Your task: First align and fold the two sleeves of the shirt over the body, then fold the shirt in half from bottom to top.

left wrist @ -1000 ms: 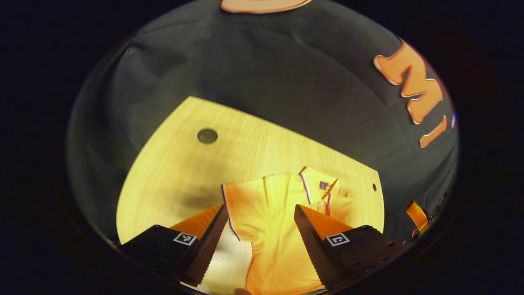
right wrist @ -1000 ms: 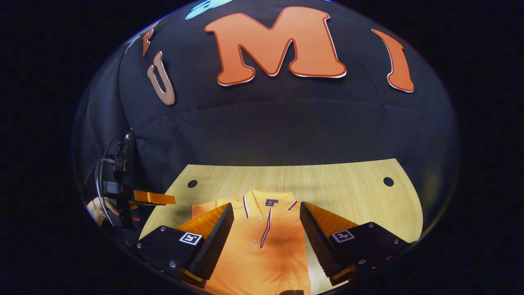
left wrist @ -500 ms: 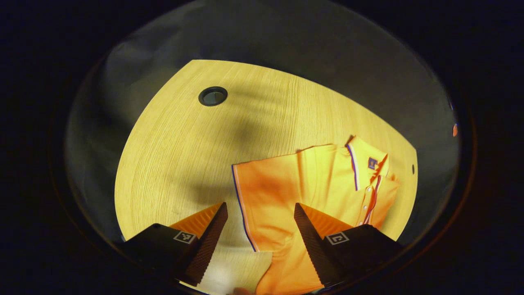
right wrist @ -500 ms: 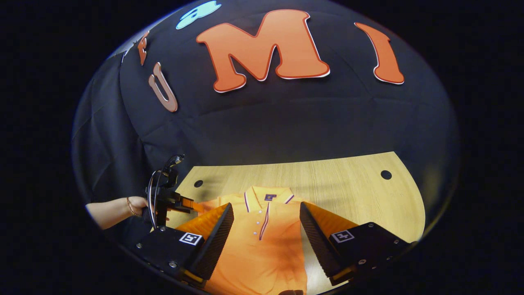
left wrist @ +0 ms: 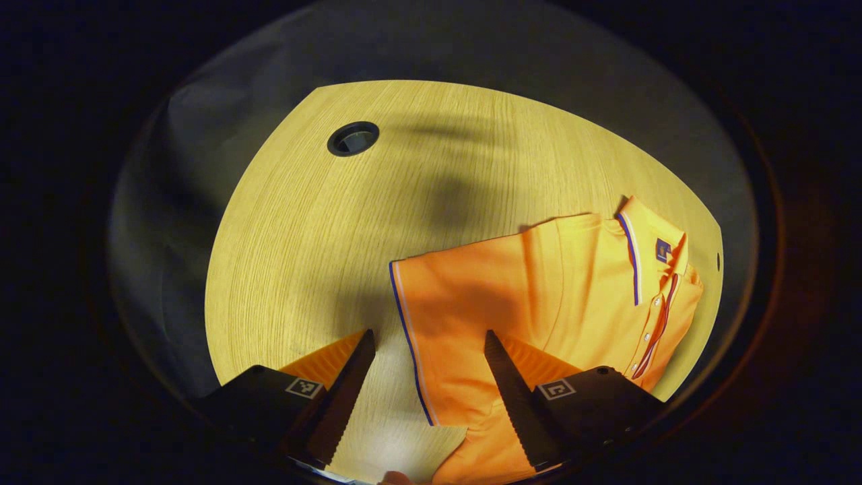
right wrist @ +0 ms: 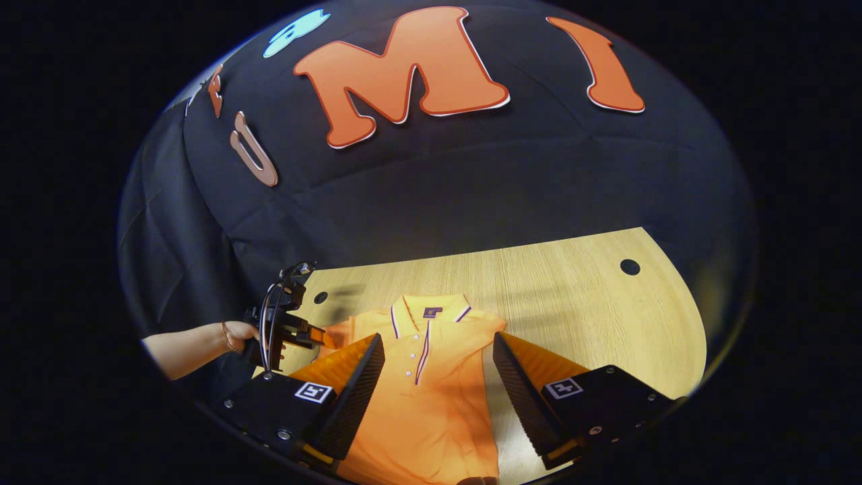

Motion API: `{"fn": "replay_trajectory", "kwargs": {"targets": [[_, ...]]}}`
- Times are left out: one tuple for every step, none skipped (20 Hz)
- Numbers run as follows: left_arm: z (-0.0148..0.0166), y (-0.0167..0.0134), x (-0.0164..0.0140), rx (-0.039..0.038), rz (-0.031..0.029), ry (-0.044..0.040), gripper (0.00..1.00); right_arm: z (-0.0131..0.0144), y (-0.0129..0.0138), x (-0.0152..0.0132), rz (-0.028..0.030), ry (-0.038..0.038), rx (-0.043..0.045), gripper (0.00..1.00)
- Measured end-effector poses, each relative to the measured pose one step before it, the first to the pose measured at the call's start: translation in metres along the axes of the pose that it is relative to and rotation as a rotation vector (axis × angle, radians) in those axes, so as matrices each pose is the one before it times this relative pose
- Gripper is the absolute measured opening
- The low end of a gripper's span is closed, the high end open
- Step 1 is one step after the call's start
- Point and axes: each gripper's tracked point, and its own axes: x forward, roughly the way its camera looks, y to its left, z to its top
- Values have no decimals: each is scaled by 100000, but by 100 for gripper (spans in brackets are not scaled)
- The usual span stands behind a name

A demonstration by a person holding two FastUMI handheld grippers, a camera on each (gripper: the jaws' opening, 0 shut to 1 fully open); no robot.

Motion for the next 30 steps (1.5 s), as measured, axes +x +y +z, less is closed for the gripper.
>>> {"fn": "replay_trajectory", "kwargs": {"targets": [[67,-84,-57,-732,-97,-661,99,84,-319,-94,-70,31,279,99],[286,-11,87,-19,222,-876,99,71,-122,-141,283,-105,235,99],[-8,103,-123,81,106,-151,99,87,-232,-78,-7,60,267,99],[34,-11,-36,-11,179,-184,99,-41,-216,-43,-59,105,238,99],[-41,-5,-1,-450,222,47,99,63,-230,37,62,81,186,99],[-117,-152,4,-1037,-330,-287,98,-18,-144,-35,192,68,252,99],[-31,67,-15,-158,211,-87,98,-16,-69,10,336,35,399,99],[5,-84,55,341,-289,-788,97,-65,-85,-112,534,280,405,99],[48,-393,11,-158,-28,-716,94,-233,-180,22,316,598,226,99],[190,-298,-115,-646,124,-1499,82,-135,-186,-31,34,521,-20,99],[-8,-203,248,-829,40,-1178,73,-133,-253,27,-79,176,111,99],[78,-151,-192,22,45,-545,50,-44,-198,-197,41,240,445,99],[-170,-267,-145,996,-580,807,45,-236,-201,-103,229,364,684,99],[-50,-374,62,2232,-1692,-514,30,-95,-169,-90,167,80,661,99],[14,-124,115,2832,-342,-1161,22,-124,-197,-110,-210,48,478,99],[76,-246,-167,3457,-1179,-3102,8,-68,-282,-83,-390,9,226,99],[-125,-725,555,342,-1700,-489,8,-121,-250,-147,-292,-438,153,99],[-619,-523,-734,-588,-1441,163,1,-89,-132,-135,78,-191,116,99],[-123,15,-92,-1054,-533,-821,1,-182,-33,-223,117,-9,136,99],[134,90,-473,-485,-212,-1241,1,-61,-54,-182,173,59,-126,99],[512,160,-767,-5,97,-2026,1,-39,-109,-365,65,-366,-443,99],[678,-85,-826,457,-265,-2722,1,135,-73,-275,59,-630,-603,99],[630,-201,-957,728,-666,-2715,1,135,-25,-330,244,-830,-342,99],[314,-443,-993,661,-1239,-1085,1,275,-24,-291,505,-891,61,99],[172,-641,-987,635,-1190,-992,1,189,7,-254,305,-810,349,99],[337,-612,-805,658,-1002,-1212,1,216,-71,-204,303,-723,499,99],[461,-790,-944,876,-1086,-1717,1,55,45,-139,537,-498,274,99],[436,-921,-940,838,-1313,-1384,1,132,40,-283,358,-467,-56,99],[317,-1076,-879,554,-1487,-797,1,22,-46,-300,97,-368,-370,99],[303,-1316,-755,239,-2338,-805,1,74,-99,-365,92,-354,-651,99]]}}
